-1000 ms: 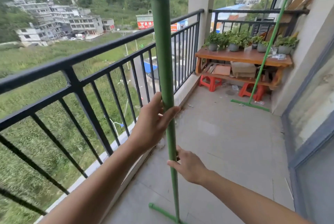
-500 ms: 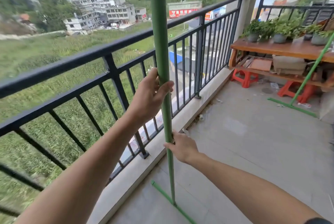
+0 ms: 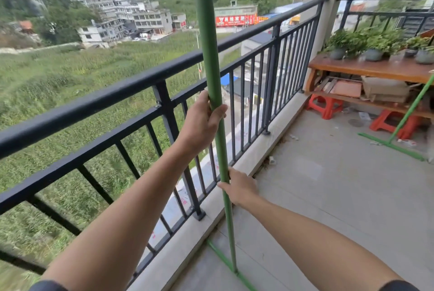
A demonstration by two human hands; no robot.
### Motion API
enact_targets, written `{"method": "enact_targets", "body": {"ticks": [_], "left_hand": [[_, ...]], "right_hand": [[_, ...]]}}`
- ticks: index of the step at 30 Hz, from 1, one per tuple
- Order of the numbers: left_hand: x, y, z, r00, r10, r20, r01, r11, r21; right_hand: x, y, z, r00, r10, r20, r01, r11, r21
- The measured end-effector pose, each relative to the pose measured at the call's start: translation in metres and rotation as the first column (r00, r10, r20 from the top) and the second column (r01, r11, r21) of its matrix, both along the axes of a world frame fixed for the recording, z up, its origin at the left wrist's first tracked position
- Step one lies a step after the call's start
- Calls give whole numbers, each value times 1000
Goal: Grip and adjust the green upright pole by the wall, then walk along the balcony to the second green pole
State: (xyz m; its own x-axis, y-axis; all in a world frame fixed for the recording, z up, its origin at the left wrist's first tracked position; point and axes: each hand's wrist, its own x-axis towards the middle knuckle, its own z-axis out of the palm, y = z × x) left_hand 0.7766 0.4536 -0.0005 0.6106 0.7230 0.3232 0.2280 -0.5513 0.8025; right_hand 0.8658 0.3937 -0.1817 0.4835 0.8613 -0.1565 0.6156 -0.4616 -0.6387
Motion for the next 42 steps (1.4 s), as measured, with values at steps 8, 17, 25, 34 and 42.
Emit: {"method": "enact_targets", "body": {"ticks": [8,17,25,34,42], "left_hand": [[11,-10,-17,995,50,84,-55,997,61],[15,-70,-92,969,242,-42,-246,954,-173],[35,-201,-200,935,8,-354,-215,806,-552],[138,-300,-220,942,-135,-307,-147,655,-741],[297,-277,-227,910,-278,-307,-48,665,-745]], "right_hand": [[15,-1,-8,998,62,-15,-63,995,-78],[98,-178,-33,927,-91,-363,74,995,-60],[192,-411,-64,723,-467,-510,470,873,-133],[254,-549,-76,441,-691,-573,796,596,-106],[355,-555,-84,301,-737,-604,893,440,-92]]}}
